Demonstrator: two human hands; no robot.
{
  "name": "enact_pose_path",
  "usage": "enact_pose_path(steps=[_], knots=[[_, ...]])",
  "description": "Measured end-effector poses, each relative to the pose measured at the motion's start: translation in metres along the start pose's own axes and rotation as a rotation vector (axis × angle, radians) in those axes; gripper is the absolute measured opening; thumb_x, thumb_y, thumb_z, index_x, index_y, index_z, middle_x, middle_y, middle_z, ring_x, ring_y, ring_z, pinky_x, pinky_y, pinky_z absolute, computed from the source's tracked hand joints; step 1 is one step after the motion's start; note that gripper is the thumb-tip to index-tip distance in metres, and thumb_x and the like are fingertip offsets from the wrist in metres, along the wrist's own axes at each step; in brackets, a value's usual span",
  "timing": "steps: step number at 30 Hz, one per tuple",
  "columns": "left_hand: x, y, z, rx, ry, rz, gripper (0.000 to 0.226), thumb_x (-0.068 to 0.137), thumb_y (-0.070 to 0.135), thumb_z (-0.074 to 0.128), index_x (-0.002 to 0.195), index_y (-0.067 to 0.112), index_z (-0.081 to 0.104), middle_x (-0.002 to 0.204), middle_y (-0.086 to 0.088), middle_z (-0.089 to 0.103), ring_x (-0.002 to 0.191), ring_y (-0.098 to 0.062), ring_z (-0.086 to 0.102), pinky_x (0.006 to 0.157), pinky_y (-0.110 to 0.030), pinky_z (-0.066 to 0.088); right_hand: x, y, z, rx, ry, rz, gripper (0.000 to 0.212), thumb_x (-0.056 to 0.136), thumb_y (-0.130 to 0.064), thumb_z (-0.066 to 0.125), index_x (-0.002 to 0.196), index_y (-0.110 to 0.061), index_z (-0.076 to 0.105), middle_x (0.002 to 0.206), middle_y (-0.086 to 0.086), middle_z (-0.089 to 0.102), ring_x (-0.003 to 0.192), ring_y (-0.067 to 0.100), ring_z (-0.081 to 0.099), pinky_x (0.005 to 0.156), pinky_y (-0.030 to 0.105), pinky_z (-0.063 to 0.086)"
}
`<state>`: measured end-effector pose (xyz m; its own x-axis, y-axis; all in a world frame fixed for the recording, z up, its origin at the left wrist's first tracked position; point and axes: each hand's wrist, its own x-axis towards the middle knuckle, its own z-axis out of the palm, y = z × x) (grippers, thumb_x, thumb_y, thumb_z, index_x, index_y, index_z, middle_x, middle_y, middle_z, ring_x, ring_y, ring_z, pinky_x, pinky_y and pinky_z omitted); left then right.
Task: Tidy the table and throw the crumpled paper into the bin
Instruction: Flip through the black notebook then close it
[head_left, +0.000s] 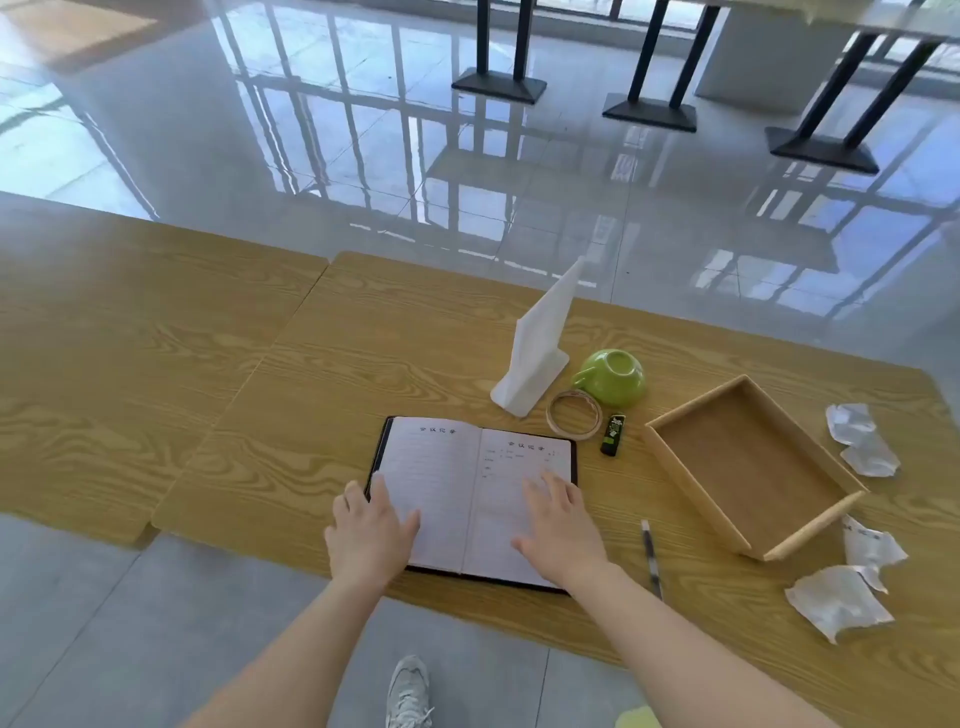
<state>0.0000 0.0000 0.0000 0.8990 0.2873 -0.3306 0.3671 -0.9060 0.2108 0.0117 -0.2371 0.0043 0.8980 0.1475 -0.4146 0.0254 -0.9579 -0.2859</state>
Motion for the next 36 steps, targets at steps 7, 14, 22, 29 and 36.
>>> enact_pose_path(steps=[7,14,22,29,36], knots=[[0.007,-0.007,0.003,-0.067,-0.022,-0.13,0.085,0.081,0.066,0.06,0.142,0.015,0.029,0.136,-0.011,0.038,0.124,-0.03,0.036,0.091,-0.048,0.043,0.001,-0.002,0.009,-0.008,0.021,0.052,0.08,0.089,-0.04,0.064,0.154,-0.022,0.02,0.163,0.004,0.007,0.148,0.029,0.006,0.119,0.039,0.02],[0.015,-0.011,-0.011,-0.159,-0.048,-0.215,0.071,0.074,0.061,0.072,0.121,0.016,0.045,0.123,-0.011,0.048,0.117,-0.031,0.045,0.094,-0.047,0.041,0.001,-0.001,0.01,0.016,0.029,0.069,0.079,0.087,-0.041,0.068,0.152,-0.025,0.026,0.163,0.0,0.009,0.147,0.027,0.006,0.118,0.039,0.025],[0.0,-0.014,-0.02,-0.421,0.121,-0.074,0.061,0.084,0.026,0.07,0.139,0.015,0.047,0.106,-0.003,0.042,0.102,-0.022,0.041,0.086,-0.033,0.039,0.003,0.0,0.003,-0.001,0.004,0.053,0.069,0.09,-0.04,0.065,0.149,-0.024,0.032,0.161,0.002,0.013,0.146,0.028,0.011,0.114,0.039,0.032],[-0.025,0.006,-0.039,-0.559,0.235,0.112,0.052,0.088,0.008,0.063,0.138,0.017,0.053,0.096,0.0,0.048,0.081,-0.013,0.05,0.074,-0.028,0.044,0.01,-0.012,-0.025,0.145,0.145,0.001,0.052,0.095,-0.039,0.059,0.141,-0.02,0.047,0.14,0.002,0.052,0.132,0.023,0.04,0.102,0.037,0.042],[-0.054,0.047,-0.045,-0.549,0.282,0.344,0.053,0.089,0.005,0.062,0.14,0.013,0.051,0.1,0.007,0.054,0.08,-0.006,0.052,0.065,-0.009,0.037,0.023,-0.068,-0.076,0.634,0.244,-0.082,0.052,0.097,-0.048,0.052,0.138,-0.016,0.052,0.111,0.0,0.069,0.1,0.017,0.065,0.087,0.036,0.053]])
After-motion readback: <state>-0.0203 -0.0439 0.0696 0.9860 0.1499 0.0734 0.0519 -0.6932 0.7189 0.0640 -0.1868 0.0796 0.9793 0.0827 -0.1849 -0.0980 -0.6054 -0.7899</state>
